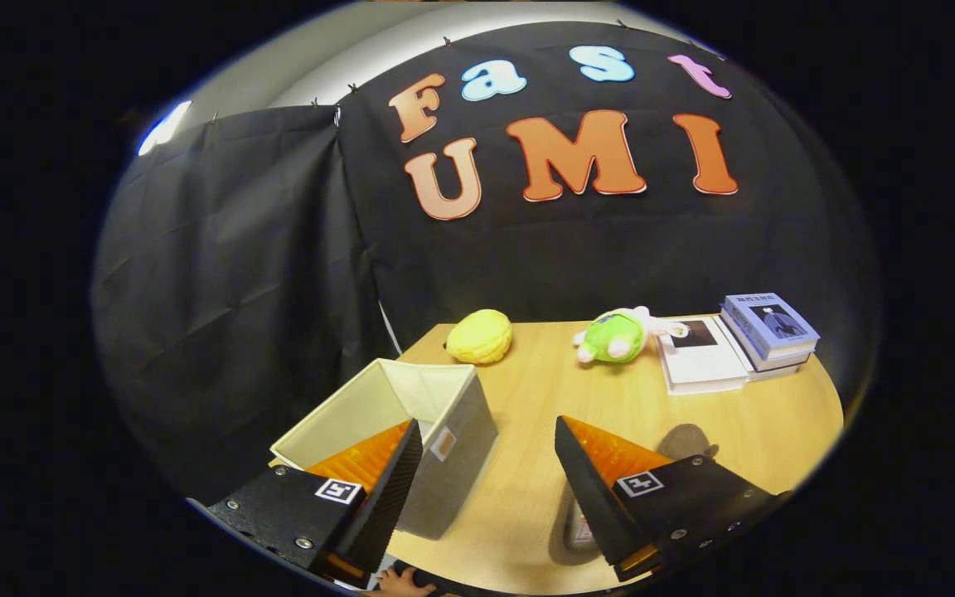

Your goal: Open the storage box then place both shoes into the box .Put the left shoe in first, then the right shoe, with the right side of both shoes facing outward in a uniform manner.

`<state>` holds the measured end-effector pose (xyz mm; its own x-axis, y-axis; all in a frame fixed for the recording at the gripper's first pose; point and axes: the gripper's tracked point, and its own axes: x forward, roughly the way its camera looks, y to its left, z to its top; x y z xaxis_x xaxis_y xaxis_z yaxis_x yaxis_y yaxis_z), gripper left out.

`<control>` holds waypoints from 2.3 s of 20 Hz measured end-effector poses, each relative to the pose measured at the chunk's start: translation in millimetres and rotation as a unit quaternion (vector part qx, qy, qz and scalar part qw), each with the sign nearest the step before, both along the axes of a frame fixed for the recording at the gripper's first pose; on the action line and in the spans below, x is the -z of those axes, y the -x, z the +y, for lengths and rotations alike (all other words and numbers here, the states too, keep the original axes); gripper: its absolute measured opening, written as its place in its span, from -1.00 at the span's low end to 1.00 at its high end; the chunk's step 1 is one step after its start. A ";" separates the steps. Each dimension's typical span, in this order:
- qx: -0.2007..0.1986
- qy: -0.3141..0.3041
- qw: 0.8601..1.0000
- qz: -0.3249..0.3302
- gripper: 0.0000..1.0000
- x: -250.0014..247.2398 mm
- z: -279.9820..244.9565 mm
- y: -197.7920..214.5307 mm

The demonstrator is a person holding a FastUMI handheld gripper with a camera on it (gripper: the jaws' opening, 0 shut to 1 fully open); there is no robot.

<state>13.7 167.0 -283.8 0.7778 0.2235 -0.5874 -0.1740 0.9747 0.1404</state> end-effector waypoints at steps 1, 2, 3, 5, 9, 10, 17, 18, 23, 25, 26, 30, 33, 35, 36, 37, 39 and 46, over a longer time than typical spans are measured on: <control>0.010 0.014 1.000 0.008 0.92 8.0 -14.8 2.8; 0.019 0.021 0.999 0.020 0.92 17.6 -27.2 5.6; 0.024 0.024 0.999 0.035 0.92 27.2 -35.5 9.3; 0.028 0.019 0.998 0.053 0.91 41.8 -44.3 10.7; 0.043 0.019 0.994 0.098 0.80 80.6 -65.2 14.7; 0.045 0.013 0.993 0.110 0.77 90.2 -67.4 16.8; 0.056 0.023 0.989 0.136 0.53 132.2 -77.1 15.8; 0.060 0.032 0.988 0.139 0.50 136.8 -80.3 16.1; 0.068 0.044 0.982 0.171 0.37 164.8 -77.2 17.3; 0.070 0.061 0.981 0.170 0.36 171.4 -79.2 11.6; 0.071 0.070 0.980 0.171 0.34 175.4 -81.6 11.2; 0.098 0.083 0.972 0.199 0.05 195.1 -94.7 6.4; 0.099 0.089 0.968 0.214 -0.30 206.8 -95.9 0.5; 0.100 0.092 0.968 0.213 -0.36 205.6 -96.3 -2.5; 0.106 0.093 0.966 0.219 -0.39 206.4 -99.1 -0.6; 0.117 0.085 0.964 0.224 -0.52 205.1 -102.3 -2.4; 0.139 0.061 0.960 0.236 -0.84 204.5 -104.2 -3.5; 0.145 0.016 0.961 0.235 -0.93 178.9 -83.0 -8.7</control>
<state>22.5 84.0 -462.7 0.4516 0.0132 -0.8921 0.1814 0.9776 0.1063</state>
